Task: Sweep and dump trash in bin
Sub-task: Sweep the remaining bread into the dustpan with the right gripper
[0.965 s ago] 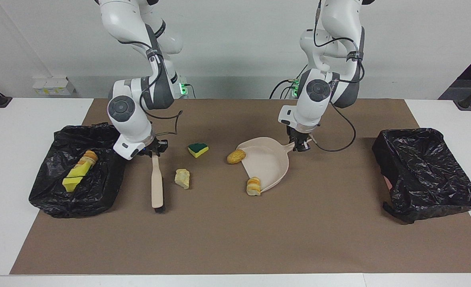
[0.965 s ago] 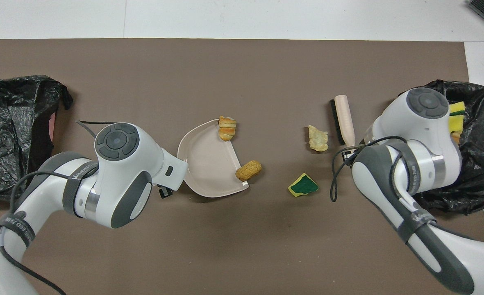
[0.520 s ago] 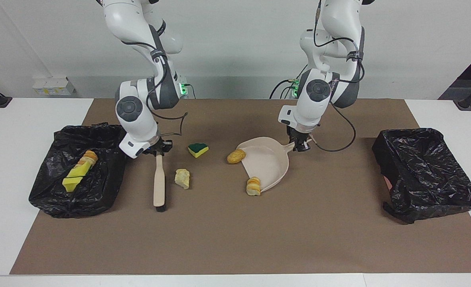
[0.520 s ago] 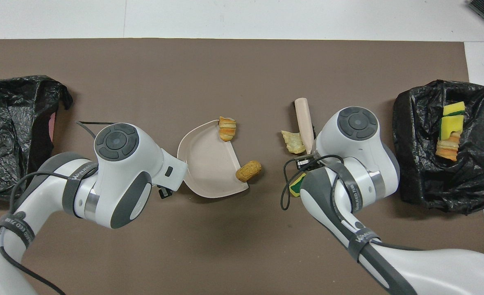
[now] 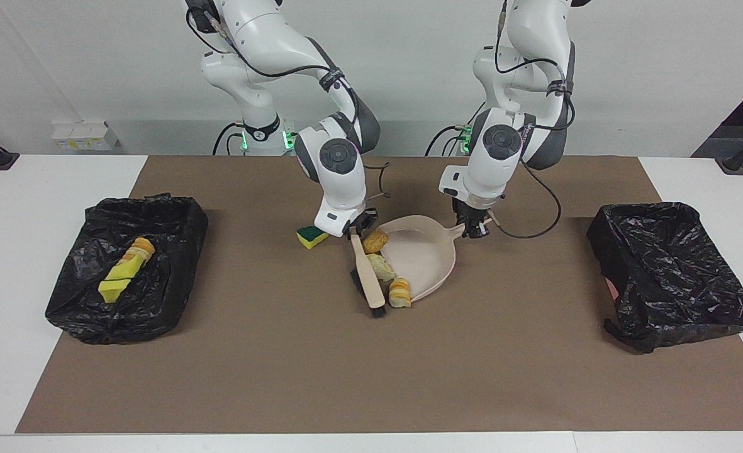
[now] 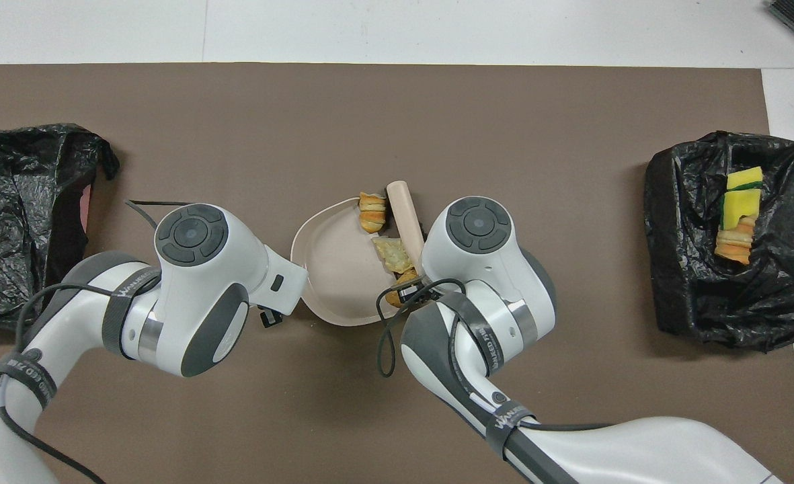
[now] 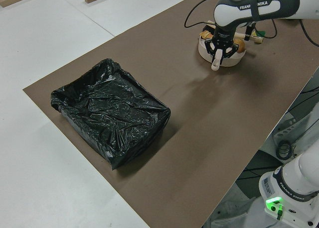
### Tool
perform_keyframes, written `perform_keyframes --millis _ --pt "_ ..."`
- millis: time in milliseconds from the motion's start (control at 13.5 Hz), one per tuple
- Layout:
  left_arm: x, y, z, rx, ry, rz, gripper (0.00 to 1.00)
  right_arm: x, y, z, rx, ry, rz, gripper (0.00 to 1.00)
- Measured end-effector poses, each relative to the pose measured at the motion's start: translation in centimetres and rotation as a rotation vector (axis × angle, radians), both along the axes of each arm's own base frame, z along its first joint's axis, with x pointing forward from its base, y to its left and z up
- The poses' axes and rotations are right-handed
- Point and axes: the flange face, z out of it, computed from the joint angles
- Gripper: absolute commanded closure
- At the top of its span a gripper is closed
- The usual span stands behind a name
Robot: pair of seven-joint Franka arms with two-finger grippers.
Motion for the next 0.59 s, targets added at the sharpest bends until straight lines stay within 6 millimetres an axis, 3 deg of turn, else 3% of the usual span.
perform_keyframes --millis 371,594 --pt "0.0 0.1 0.0 0.001 0.000 0.004 1.00 -2.8 5.2 1.4 0.119 0.060 0.001 1.00" --pt "0.0 0.2 0.0 0.001 0.001 0.006 1.00 -3.1 5.7 2.3 0.121 0.068 0.011 1.00"
